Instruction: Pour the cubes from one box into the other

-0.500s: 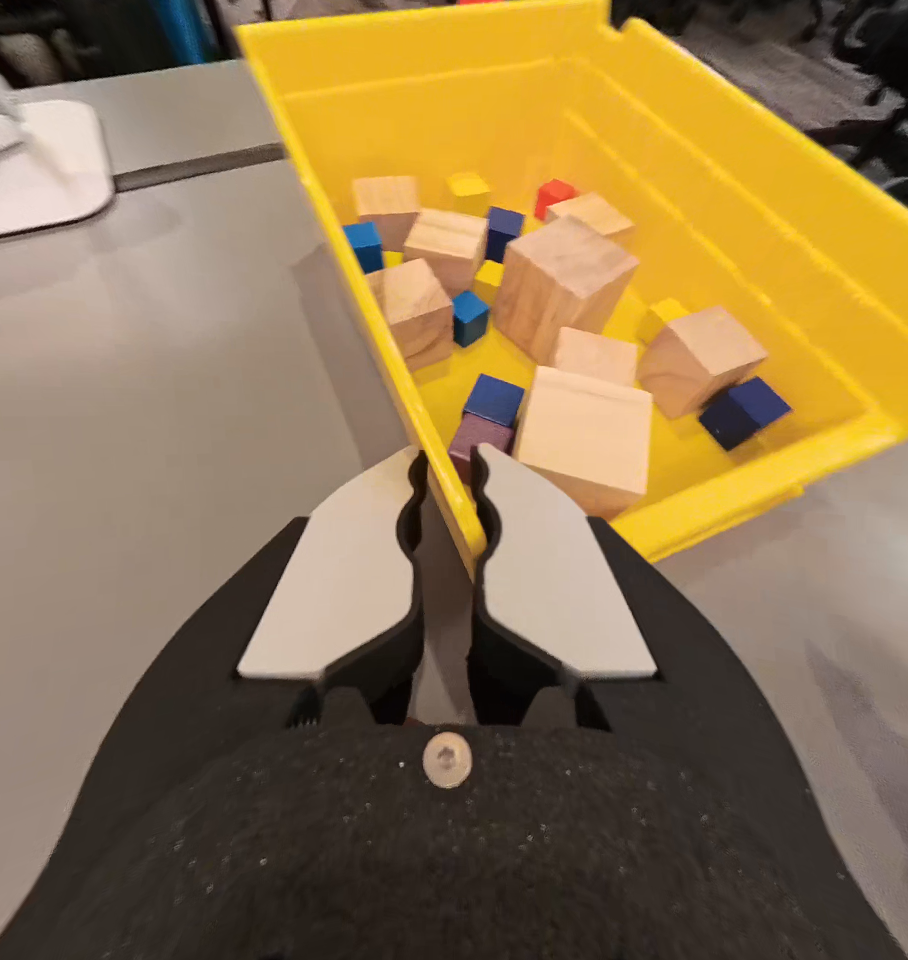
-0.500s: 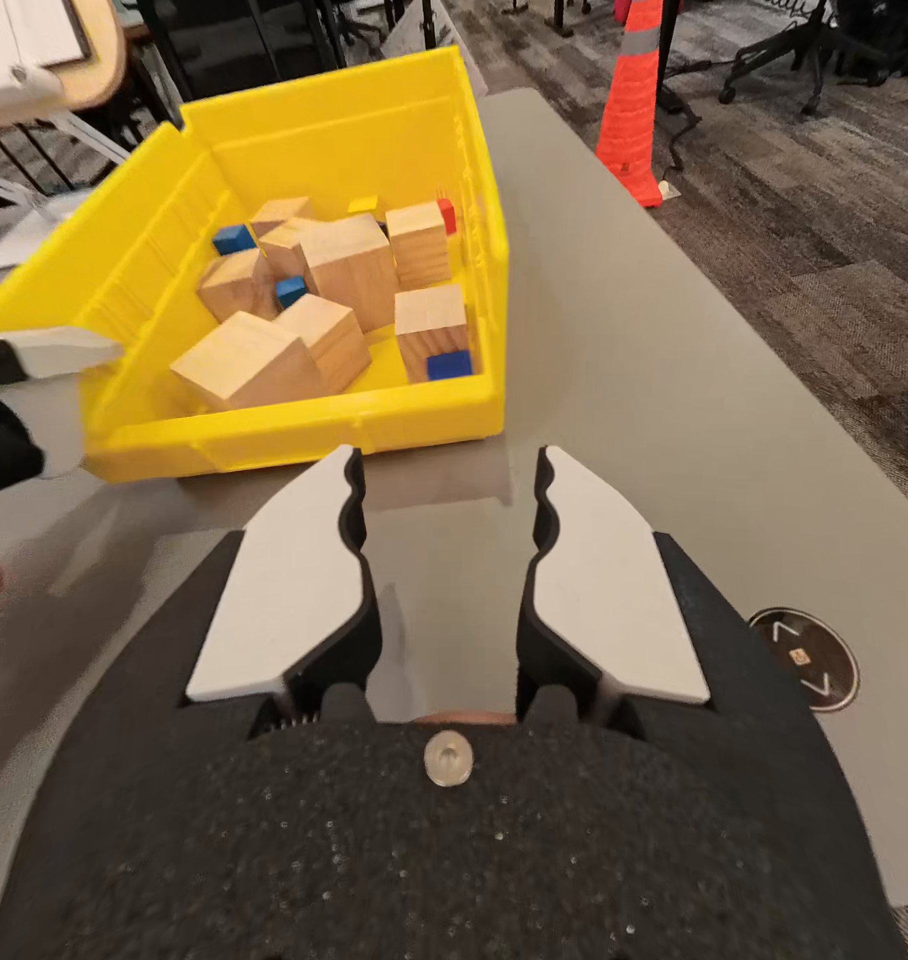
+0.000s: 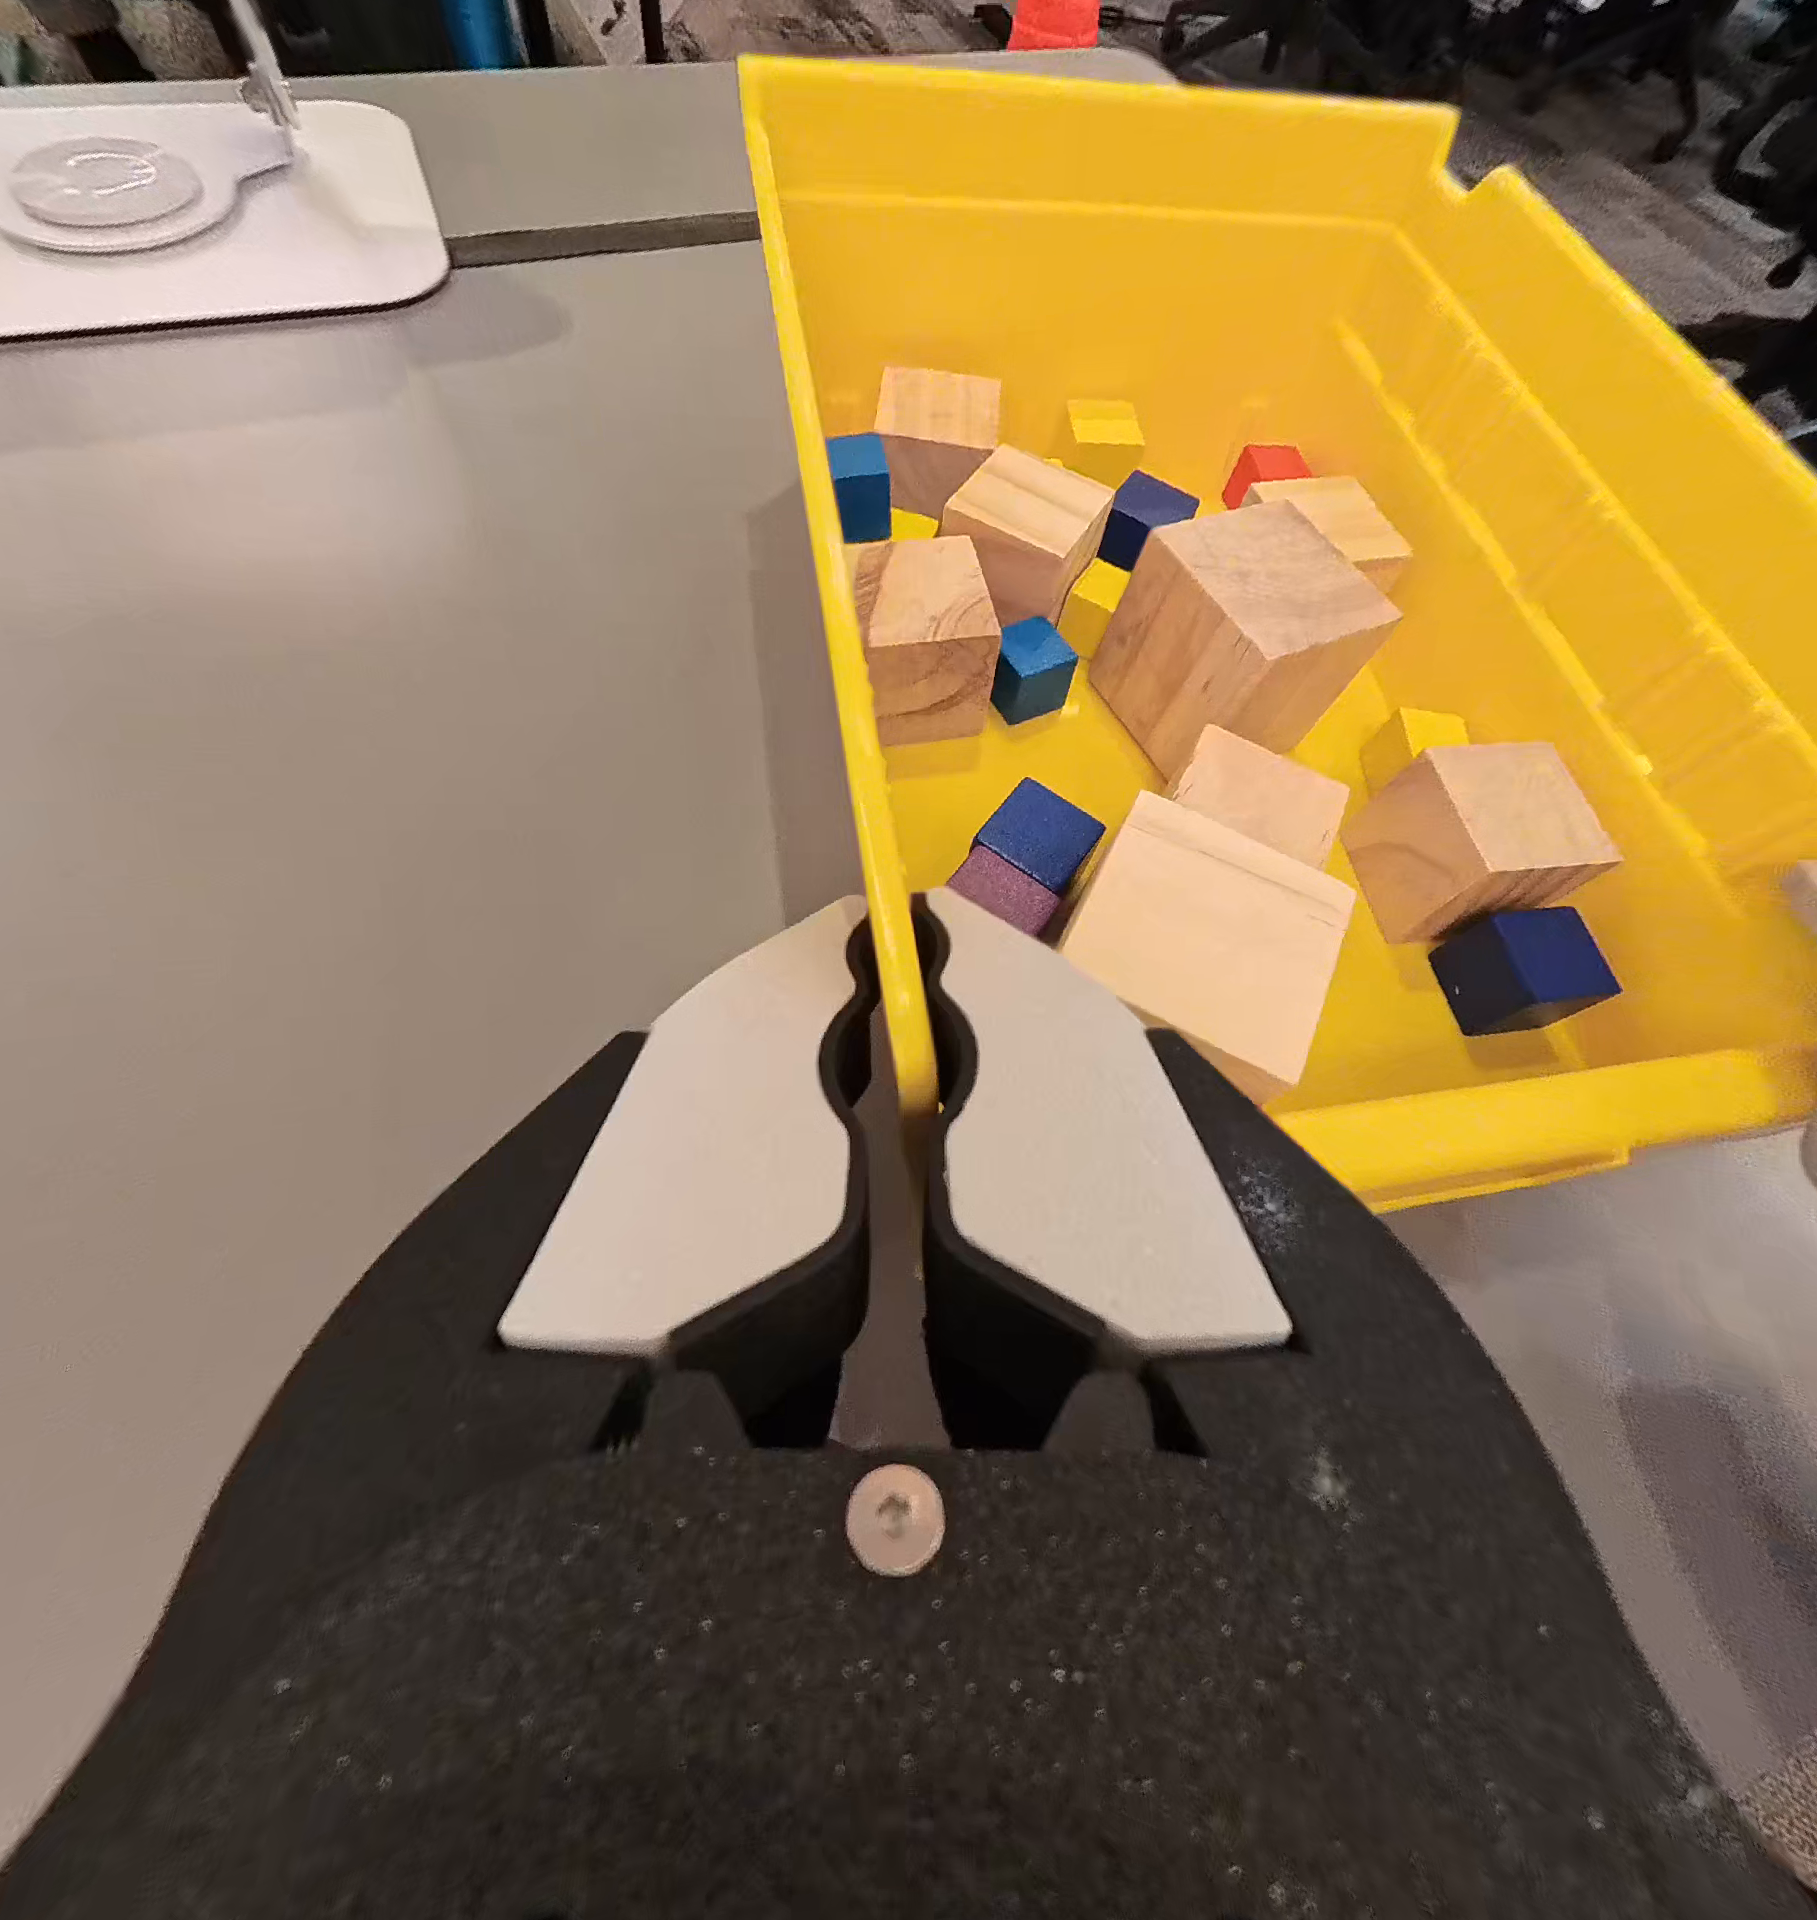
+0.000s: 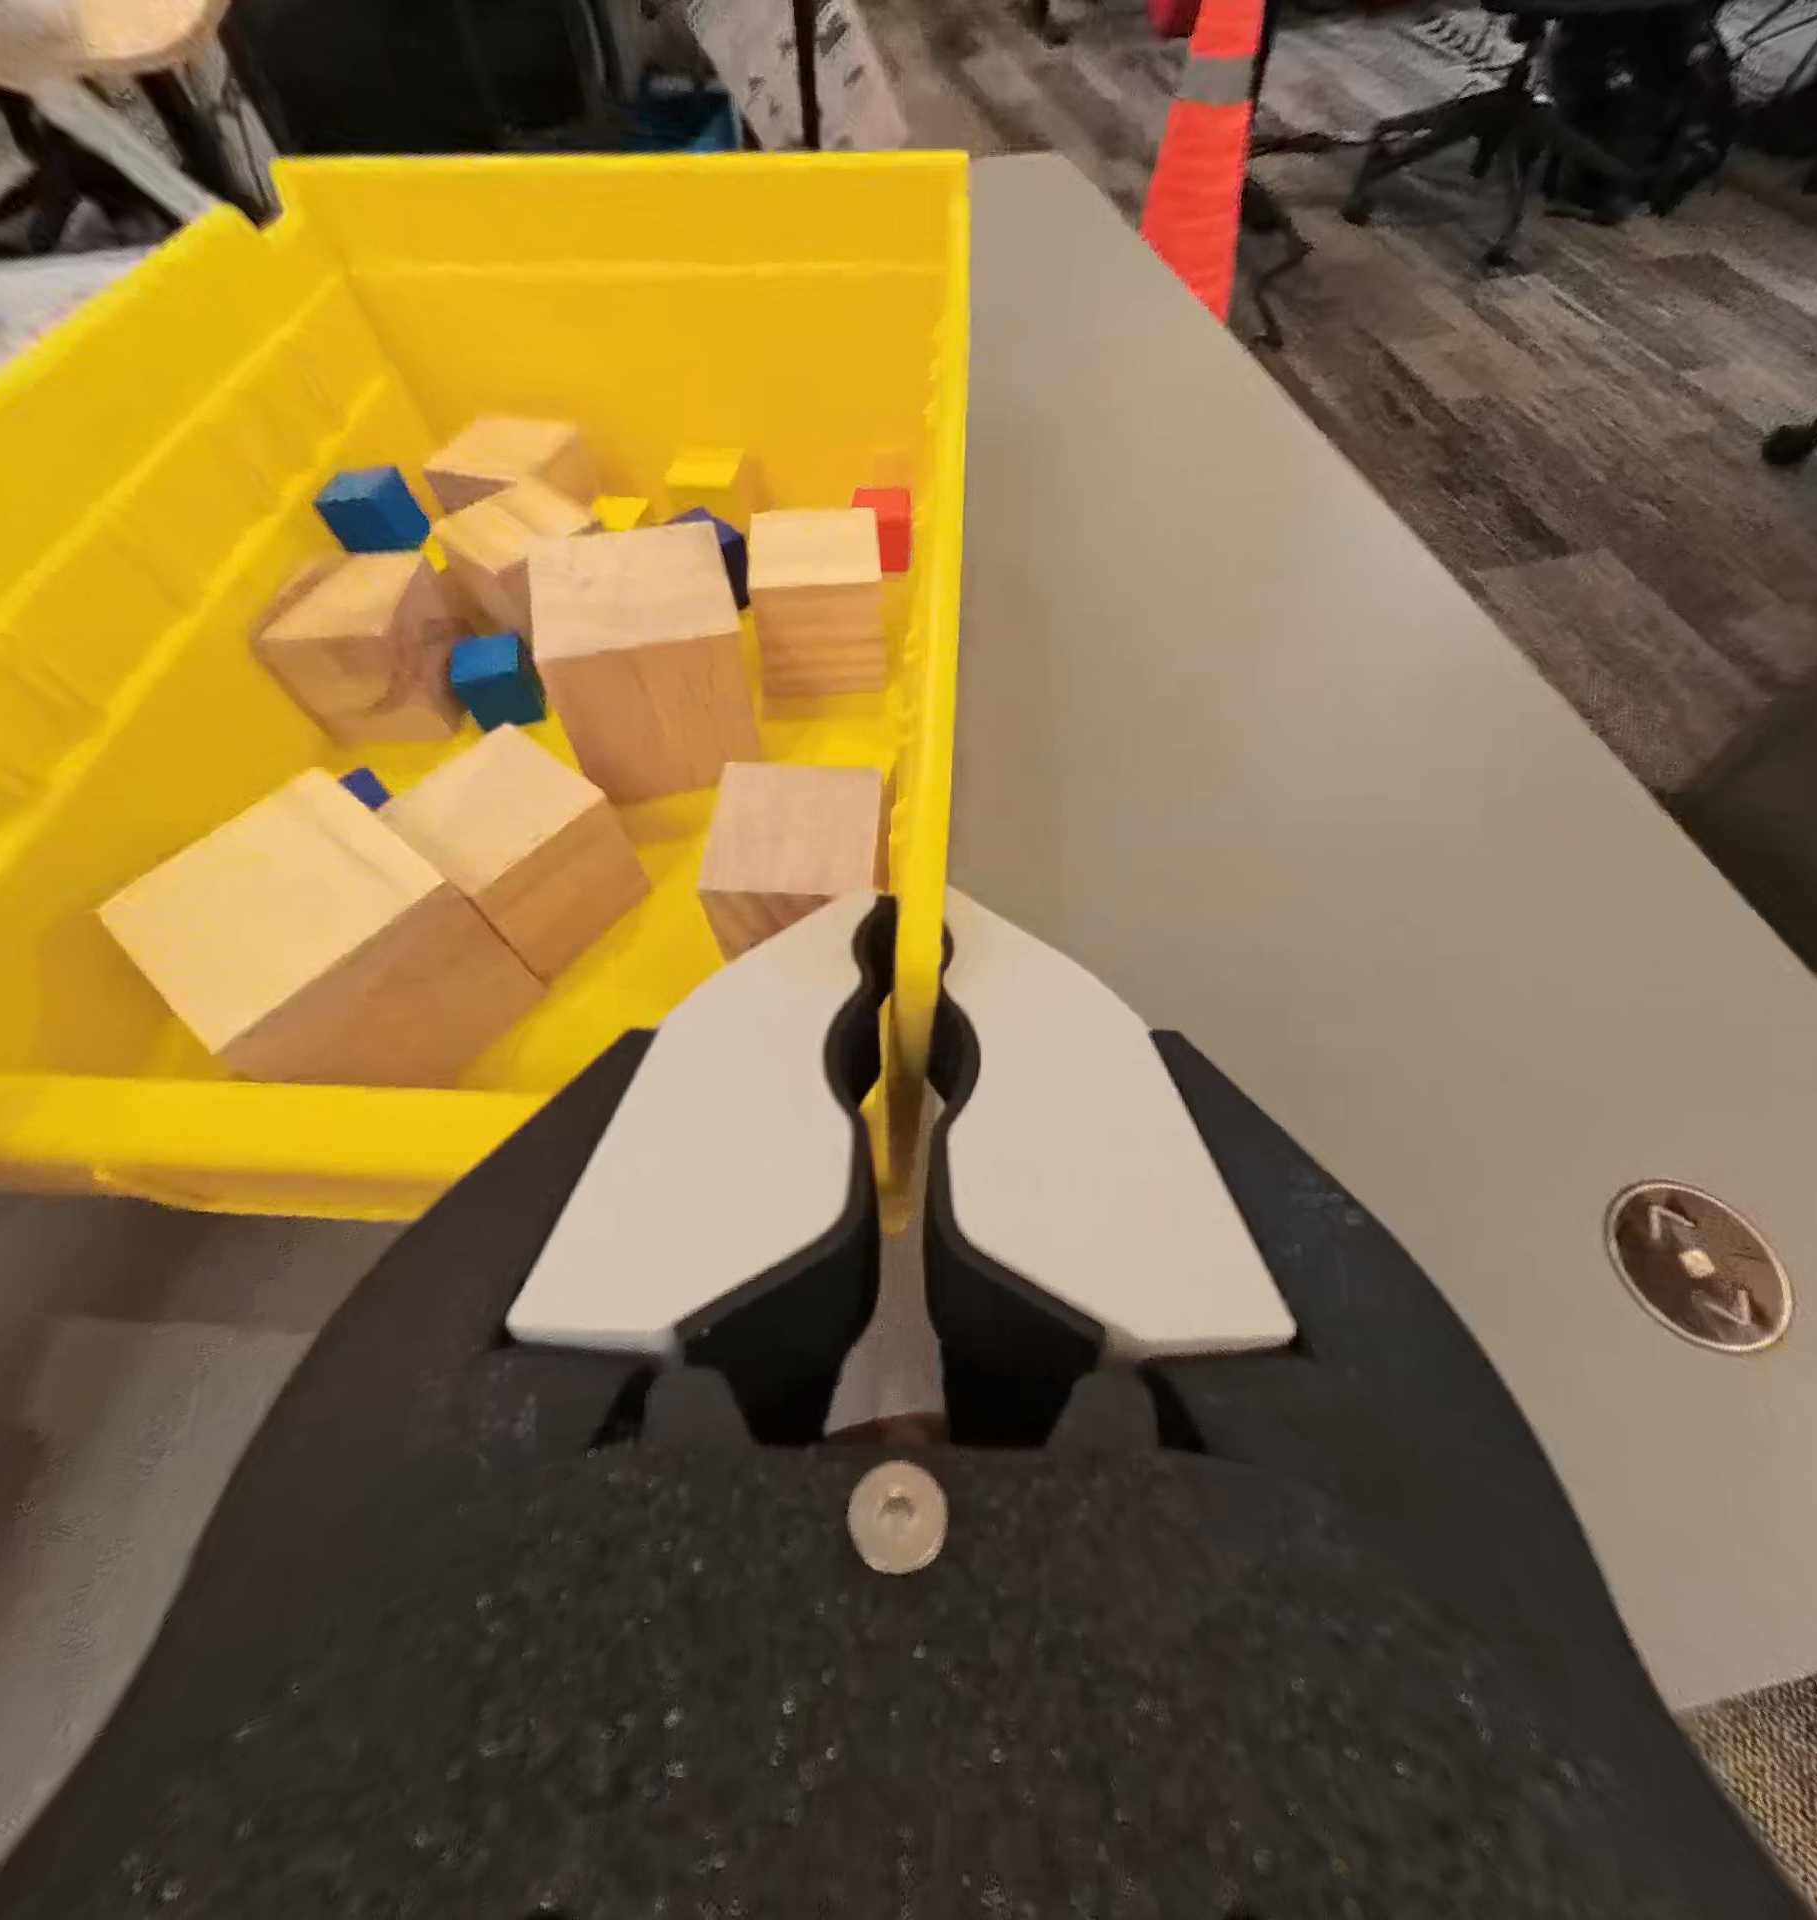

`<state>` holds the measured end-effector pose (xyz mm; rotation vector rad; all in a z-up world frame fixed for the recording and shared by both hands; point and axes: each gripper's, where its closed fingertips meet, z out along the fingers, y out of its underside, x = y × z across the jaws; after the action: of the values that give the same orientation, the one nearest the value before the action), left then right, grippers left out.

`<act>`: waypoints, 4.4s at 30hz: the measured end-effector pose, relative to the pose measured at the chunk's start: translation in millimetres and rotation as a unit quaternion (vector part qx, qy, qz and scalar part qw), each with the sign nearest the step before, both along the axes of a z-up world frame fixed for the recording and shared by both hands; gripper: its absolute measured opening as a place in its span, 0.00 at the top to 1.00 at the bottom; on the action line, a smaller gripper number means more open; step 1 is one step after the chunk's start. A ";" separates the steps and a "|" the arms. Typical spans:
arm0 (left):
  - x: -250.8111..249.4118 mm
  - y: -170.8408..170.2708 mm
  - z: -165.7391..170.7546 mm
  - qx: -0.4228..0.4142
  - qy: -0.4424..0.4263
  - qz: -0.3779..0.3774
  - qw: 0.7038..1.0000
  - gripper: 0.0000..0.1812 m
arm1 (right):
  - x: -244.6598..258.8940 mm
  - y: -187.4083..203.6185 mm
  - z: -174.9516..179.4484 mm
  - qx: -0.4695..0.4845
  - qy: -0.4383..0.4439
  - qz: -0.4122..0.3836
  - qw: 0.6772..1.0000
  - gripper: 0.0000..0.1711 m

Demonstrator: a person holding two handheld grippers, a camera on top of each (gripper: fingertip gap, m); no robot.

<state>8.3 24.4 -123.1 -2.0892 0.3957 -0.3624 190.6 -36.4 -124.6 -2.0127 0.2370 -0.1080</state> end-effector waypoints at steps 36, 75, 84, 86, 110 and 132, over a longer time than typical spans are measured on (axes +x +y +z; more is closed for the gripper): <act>-419.8 -58.5 41.3 0.014 -0.065 0.196 0.978 0.68 | -307.8 39.3 67.7 0.114 0.069 0.274 0.952 0.80; -511.7 -162.8 48.0 0.073 0.024 0.345 0.935 0.98 | -516.8 -23.7 50.6 0.056 -0.003 0.360 0.931 0.99; -363.7 -90.2 159.3 0.170 -0.004 0.235 0.957 0.98 | -353.3 5.6 166.5 0.152 -0.027 0.243 0.958 0.99; -301.8 -65.2 166.9 0.173 -0.012 0.195 0.965 0.98 | -289.0 15.8 177.9 0.155 -0.030 0.198 0.967 0.99; 79.3 29.9 -9.9 0.006 0.039 0.018 0.999 0.94 | 85.6 71.5 -10.4 0.001 0.058 0.048 0.997 0.97; -324.7 -15.4 75.1 0.094 -0.036 0.107 0.989 0.67 | -215.5 44.6 86.6 0.109 0.011 0.289 0.951 0.61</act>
<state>-316.4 8.9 -48.0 -1.9055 0.1541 -0.2605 -24.9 8.2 -37.9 -1.7860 -0.3209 0.2992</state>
